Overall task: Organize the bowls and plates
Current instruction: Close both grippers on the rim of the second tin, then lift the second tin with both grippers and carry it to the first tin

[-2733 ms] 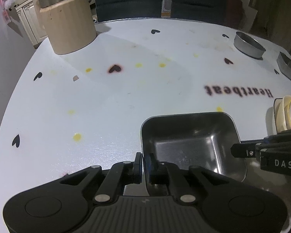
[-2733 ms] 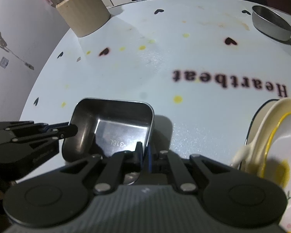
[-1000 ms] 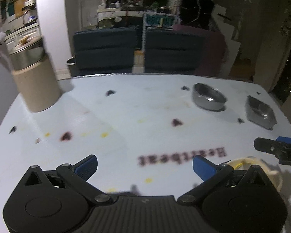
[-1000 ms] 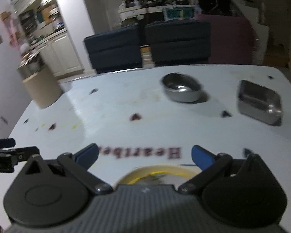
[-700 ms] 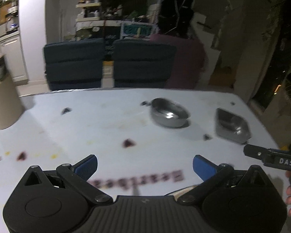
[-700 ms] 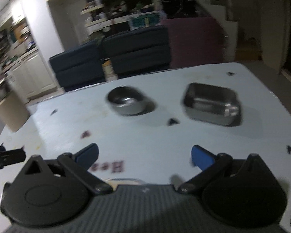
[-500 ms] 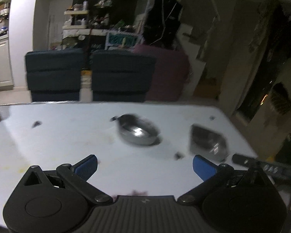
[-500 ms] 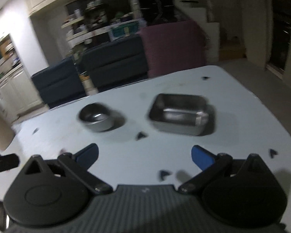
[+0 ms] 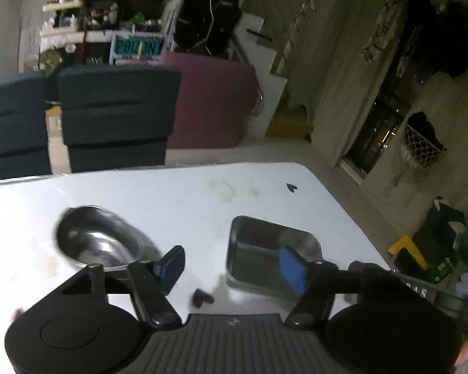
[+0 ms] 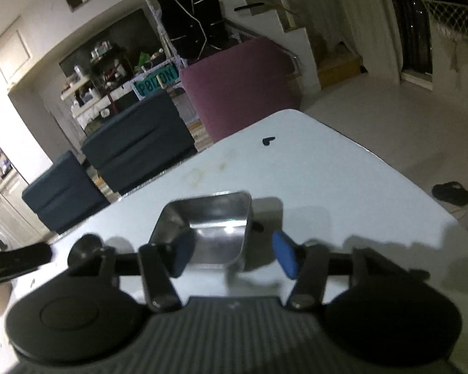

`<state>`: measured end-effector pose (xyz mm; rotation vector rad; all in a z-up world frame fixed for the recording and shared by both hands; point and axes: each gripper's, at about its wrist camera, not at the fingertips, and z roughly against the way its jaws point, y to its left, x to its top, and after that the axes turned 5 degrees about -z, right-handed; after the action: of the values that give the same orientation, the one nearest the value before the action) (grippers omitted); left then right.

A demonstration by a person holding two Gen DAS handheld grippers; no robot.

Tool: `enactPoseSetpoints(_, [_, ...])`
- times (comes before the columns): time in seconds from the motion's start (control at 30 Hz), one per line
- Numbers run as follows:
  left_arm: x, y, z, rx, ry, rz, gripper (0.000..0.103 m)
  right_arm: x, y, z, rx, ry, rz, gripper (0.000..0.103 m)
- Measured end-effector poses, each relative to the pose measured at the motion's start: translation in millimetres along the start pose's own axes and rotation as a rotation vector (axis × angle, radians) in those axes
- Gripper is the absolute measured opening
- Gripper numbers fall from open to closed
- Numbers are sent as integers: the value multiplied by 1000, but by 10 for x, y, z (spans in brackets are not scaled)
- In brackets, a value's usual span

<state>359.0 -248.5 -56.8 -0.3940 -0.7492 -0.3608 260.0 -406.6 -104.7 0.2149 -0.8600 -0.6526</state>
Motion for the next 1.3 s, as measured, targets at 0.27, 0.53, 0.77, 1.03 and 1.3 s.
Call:
enactPoseSetpoints(0.27, [58, 85, -786, -4, 90, 3, 49, 4, -83, -381, -4, 29, -55, 45])
enactPoseSetpoints(0.53, [57, 208, -1102, -43, 144, 10, 13, -27, -59, -408, -11, 30, -81, 42])
enactPoseSetpoints(0.77, [67, 161, -1059, -55, 158, -37, 2, -30, 27, -418, -38, 54, -31, 10])
enactPoseSetpoints(1.03, [104, 127, -656, -43, 116, -67, 2, -49, 167, -181, -33, 69, 35, 8])
enactPoseSetpoints(1.3, [112, 204, 91, -8, 55, -45, 2, -87, 479, 335, 36, 39, 75, 8])
